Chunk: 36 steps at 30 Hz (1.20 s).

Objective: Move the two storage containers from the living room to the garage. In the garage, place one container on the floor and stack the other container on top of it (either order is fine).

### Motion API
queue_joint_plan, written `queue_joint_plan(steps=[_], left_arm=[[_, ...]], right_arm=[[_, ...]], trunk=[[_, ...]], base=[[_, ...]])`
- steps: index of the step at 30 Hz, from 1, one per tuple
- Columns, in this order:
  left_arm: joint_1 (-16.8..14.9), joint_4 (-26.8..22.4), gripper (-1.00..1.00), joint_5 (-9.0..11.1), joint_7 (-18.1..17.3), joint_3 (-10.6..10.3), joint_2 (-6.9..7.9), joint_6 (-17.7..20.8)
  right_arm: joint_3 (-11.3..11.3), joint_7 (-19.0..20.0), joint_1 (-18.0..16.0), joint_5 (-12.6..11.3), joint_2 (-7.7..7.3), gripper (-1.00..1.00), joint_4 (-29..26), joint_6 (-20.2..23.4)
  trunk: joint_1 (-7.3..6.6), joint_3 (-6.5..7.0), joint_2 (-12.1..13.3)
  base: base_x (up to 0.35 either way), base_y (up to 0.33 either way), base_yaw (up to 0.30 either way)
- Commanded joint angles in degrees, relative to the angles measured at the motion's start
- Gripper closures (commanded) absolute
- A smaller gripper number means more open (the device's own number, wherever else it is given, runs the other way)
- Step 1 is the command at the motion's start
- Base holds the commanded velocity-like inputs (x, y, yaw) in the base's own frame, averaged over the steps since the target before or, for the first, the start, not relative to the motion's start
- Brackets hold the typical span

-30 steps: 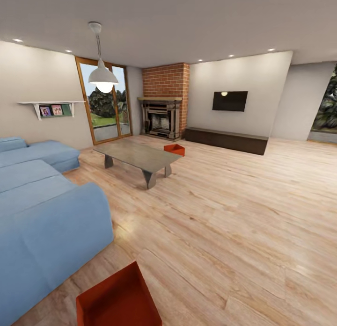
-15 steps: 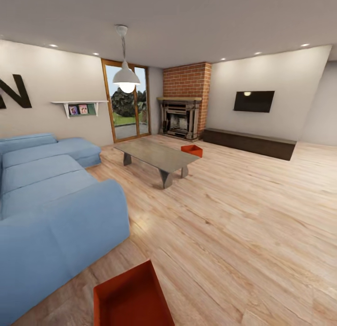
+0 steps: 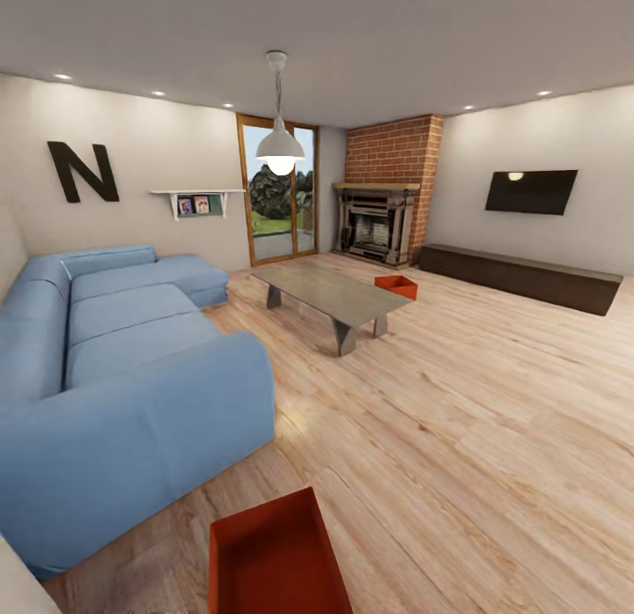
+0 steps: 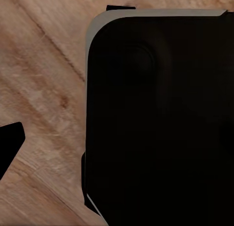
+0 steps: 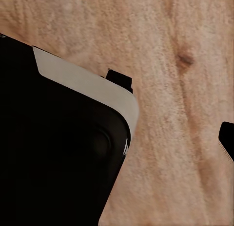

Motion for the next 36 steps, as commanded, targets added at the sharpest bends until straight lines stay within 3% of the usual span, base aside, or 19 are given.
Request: queue_joint_plan(steps=[1,21,36], left_arm=[[0.0,0.0,-1.00,0.3,0.0,0.0,0.00,-0.1],[0.0,0.0,-1.00,0.3,0.0,0.0,-0.02,-0.1],[0.0,0.0,-1.00,0.3,0.0,0.0,0.01,-0.1]], right_arm=[[0.4,0.3,-0.1,-0.6,0.02,-1.00,0.2,-0.4],[0.4,0.3,-0.1,-0.6,0.00,-1.00,0.2,-0.4],[0.4,0.3,-0.1,-0.6,0.01,-1.00,0.2,-0.4]], trunk=[[0.00,-0.05,0.0],[0.00,-0.05,0.0],[0.00,-0.05,0.0]], base=[[0.000,0.000,0.273],[0.000,0.000,0.267],[0.179,-0.131,0.026]])
